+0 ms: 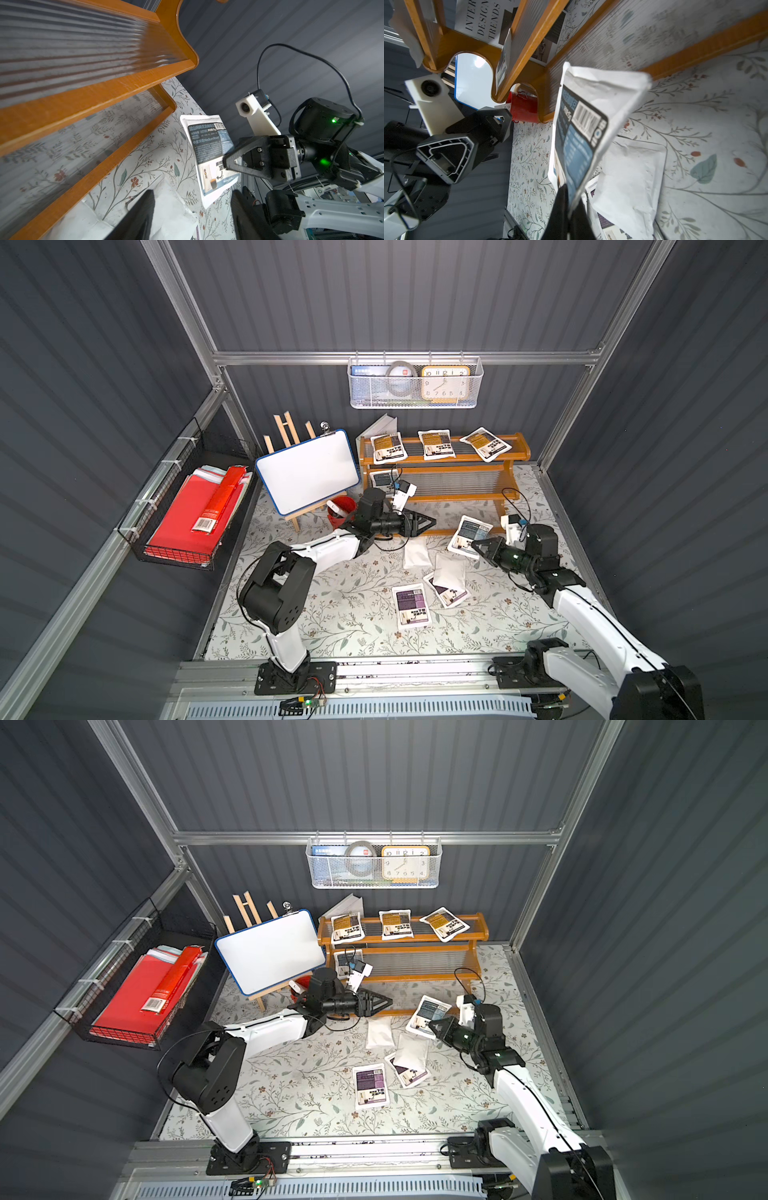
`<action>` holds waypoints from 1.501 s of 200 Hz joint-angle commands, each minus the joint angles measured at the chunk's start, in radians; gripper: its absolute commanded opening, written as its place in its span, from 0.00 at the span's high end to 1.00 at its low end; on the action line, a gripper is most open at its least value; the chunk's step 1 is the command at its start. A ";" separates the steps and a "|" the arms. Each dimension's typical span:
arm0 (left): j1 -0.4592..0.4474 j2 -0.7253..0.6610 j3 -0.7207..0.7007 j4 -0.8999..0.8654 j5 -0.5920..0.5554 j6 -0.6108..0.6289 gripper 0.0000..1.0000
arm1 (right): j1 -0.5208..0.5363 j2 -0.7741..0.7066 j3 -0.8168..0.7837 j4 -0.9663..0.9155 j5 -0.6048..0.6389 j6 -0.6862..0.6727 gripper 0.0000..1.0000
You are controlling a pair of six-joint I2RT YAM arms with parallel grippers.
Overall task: Place the bagged coffee beans on the shelf by color
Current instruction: Pick up the bagged coffee beans at the center of the board, then place the bagged coffee beans on the shelf.
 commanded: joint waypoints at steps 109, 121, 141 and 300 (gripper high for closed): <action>0.034 -0.063 -0.117 0.167 0.052 -0.147 0.37 | 0.171 0.211 0.211 0.061 -0.021 -0.061 1.00; 0.034 -0.062 -0.129 0.196 0.058 -0.164 0.37 | 0.194 0.248 0.227 0.079 -0.022 -0.057 1.00; 0.034 -0.054 -0.152 0.256 0.065 -0.204 0.37 | 0.244 0.300 0.258 0.110 -0.020 -0.046 1.00; 0.036 -0.069 -0.097 0.136 -0.006 -0.142 1.00 | 0.372 0.451 0.411 0.058 0.031 -0.079 0.75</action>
